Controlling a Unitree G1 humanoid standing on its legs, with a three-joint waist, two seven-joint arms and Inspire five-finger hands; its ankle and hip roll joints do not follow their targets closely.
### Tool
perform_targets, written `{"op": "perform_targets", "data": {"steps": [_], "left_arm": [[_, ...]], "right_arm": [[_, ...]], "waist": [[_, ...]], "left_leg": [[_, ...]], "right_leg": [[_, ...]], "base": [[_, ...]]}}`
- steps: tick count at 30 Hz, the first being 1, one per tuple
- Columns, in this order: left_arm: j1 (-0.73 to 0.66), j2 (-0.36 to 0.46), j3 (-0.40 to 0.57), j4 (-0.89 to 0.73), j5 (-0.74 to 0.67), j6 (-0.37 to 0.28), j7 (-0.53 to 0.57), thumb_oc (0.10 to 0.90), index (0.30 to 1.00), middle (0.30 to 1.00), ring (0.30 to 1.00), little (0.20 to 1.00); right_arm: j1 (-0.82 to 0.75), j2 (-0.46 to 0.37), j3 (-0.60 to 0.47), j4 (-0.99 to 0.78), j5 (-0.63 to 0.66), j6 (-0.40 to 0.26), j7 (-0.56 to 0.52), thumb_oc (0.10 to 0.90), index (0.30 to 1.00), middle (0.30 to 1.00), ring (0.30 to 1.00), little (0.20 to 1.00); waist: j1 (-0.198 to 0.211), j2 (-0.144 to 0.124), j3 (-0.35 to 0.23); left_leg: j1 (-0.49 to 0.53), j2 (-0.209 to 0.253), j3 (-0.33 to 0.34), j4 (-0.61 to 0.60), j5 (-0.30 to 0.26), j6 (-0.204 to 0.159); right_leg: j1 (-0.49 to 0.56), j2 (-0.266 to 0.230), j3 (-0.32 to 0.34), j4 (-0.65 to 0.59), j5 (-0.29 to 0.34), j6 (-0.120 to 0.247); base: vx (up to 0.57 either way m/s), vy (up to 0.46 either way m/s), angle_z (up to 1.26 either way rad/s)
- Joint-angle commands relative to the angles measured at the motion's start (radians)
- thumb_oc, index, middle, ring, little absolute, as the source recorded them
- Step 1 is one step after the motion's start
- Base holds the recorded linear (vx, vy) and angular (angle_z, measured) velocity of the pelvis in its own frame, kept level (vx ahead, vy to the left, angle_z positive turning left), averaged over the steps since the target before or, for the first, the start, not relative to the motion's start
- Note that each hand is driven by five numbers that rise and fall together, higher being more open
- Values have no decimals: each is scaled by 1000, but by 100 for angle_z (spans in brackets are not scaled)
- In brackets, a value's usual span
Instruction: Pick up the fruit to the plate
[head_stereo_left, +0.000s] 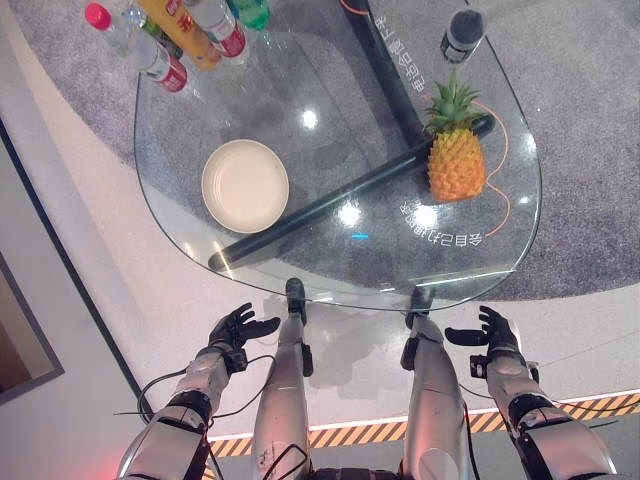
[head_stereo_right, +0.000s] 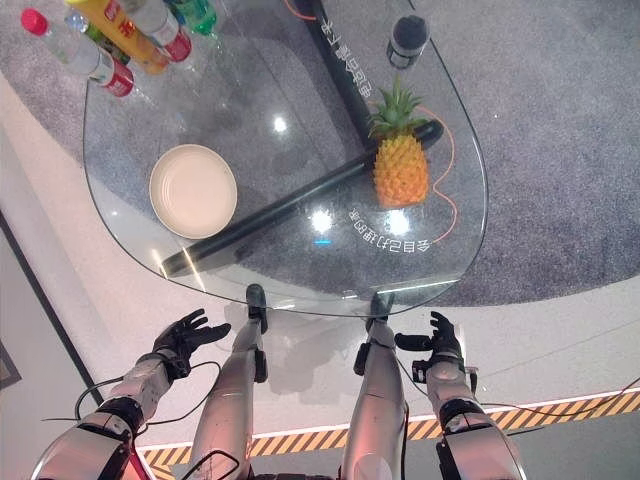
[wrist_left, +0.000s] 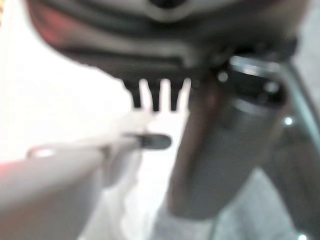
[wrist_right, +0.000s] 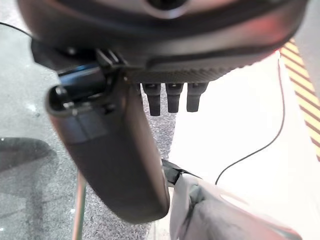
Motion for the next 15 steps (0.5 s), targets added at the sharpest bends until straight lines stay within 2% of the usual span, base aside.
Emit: {"op": "perform_targets", "data": {"steps": [1,15], "left_arm": [[31,52,42,40,-29,-26,42,800,900,900,900,900],[11,69,36,26,-30,-61,57,800,900,900,900,900]], "right_arm": [[50,-33,3,-18,59,-21,-44,800,900,900,900,900],[11,-54,0,-20,78,-50,-47,800,900,900,900,900]], "waist": [[-5,-41,-8],[4,-49,-8]], "left_leg": [[-135,-25,-33,182,-75,31],[-209,-26,-47,230,-92,38]], "right_leg": [[-67,32,54,25,76,-11],[-141,37,60,58,71,-17]], "base": [[-21,10,5],[-1,2,0]]}}
